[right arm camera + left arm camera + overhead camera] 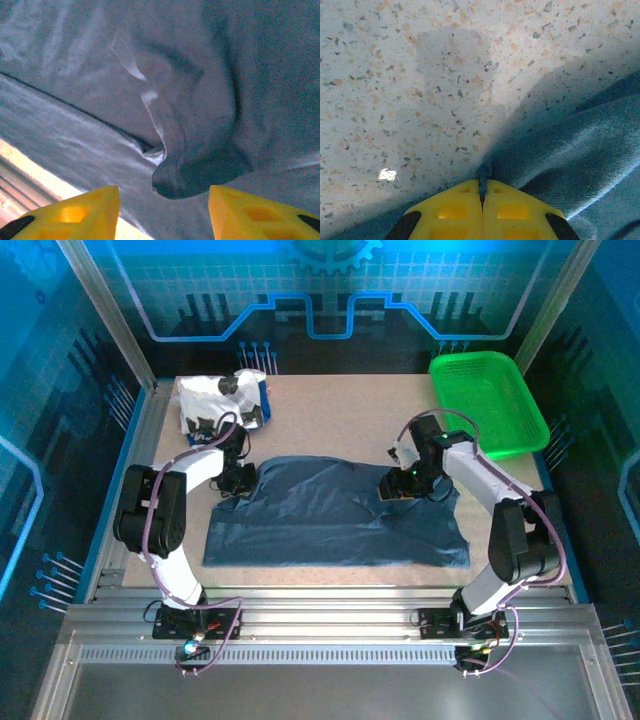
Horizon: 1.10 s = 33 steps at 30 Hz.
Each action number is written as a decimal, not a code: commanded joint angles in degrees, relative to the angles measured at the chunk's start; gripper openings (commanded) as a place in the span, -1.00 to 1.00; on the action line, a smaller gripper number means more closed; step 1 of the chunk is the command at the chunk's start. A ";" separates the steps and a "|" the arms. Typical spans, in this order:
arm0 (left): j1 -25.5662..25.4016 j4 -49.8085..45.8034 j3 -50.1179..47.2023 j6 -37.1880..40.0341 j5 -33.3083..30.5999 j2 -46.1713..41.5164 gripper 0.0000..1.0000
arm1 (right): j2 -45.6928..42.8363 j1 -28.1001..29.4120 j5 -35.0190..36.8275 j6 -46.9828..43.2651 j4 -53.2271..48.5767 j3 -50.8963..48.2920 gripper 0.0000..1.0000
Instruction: Fold and stack the t-shirts
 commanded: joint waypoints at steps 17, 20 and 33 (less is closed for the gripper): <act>-0.53 0.57 -3.04 -1.19 0.79 -2.77 -0.93 | 0.91 9.29 15.64 -2.30 -7.83 0.55 0.08; -0.53 0.79 -3.30 -1.27 0.86 -2.91 -0.93 | 2.06 9.62 15.96 -3.35 -7.25 1.69 0.09; -0.53 1.14 -3.37 -1.62 0.62 -2.92 -0.93 | 8.26 9.62 14.28 -4.90 -4.89 4.39 0.05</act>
